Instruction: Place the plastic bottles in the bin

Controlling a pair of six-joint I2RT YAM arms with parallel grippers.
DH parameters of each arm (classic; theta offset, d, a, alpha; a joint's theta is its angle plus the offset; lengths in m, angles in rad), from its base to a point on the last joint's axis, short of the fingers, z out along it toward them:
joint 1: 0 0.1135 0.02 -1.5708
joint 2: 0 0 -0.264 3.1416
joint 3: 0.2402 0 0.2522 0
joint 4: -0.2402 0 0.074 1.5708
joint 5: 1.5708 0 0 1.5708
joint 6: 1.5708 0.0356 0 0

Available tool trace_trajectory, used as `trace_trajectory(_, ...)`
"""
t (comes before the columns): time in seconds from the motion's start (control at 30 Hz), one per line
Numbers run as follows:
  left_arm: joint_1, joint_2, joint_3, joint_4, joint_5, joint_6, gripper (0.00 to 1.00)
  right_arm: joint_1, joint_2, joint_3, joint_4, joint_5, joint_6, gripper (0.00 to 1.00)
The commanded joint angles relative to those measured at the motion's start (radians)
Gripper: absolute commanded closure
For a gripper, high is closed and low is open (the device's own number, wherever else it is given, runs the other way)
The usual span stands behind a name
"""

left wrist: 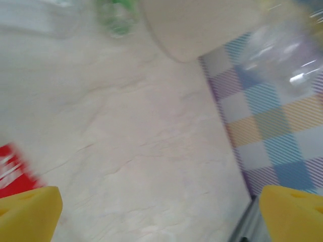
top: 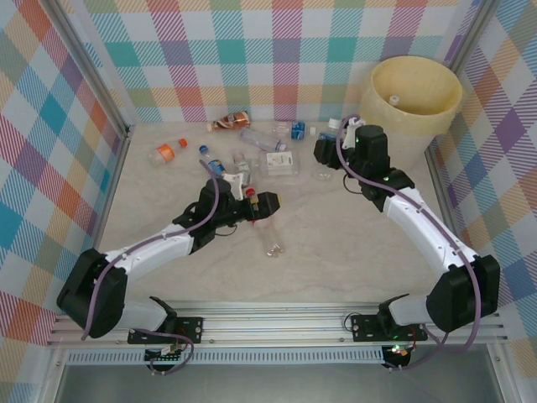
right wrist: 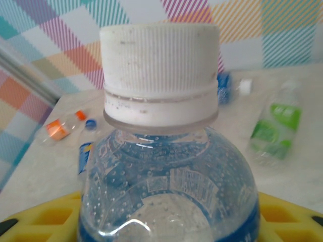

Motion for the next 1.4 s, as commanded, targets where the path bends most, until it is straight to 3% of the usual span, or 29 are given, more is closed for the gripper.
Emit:
trace_trajectory(0.0,-0.001,-0.061,-0.056,-0.198,-0.183,-0.034,0.00,-0.005,-0.023,0.080,0.012,0.142,-0.135,0.51)
trace_trajectory(0.27,-0.002,-0.002,-0.100,-0.181,-0.139,-0.080,0.00,-0.010,0.064,0.221,0.178,0.378,-0.389,0.50)
trace_trajectory(0.37,-0.003,0.025,-0.092,-0.181,-0.146,-0.077,0.00,-0.057,0.140,0.299,0.229,0.451,-0.482,0.51)
trace_trajectory(0.57,-0.003,0.091,-0.062,-0.171,-0.106,-0.066,0.00,-0.212,0.269,0.447,0.221,0.382,-0.316,0.49)
trace_trajectory(0.77,-0.003,0.141,-0.027,-0.176,-0.078,-0.053,0.00,-0.301,0.450,0.632,0.247,0.414,-0.261,0.49)
trace_trajectory(1.07,-0.002,0.175,-0.008,-0.191,-0.076,-0.047,0.00,-0.334,0.659,0.859,0.074,0.466,-0.254,0.47)
trace_trajectory(1.37,-0.002,0.183,-0.003,-0.194,-0.075,-0.046,0.00,-0.335,0.644,0.851,-0.111,0.266,-0.179,0.46)
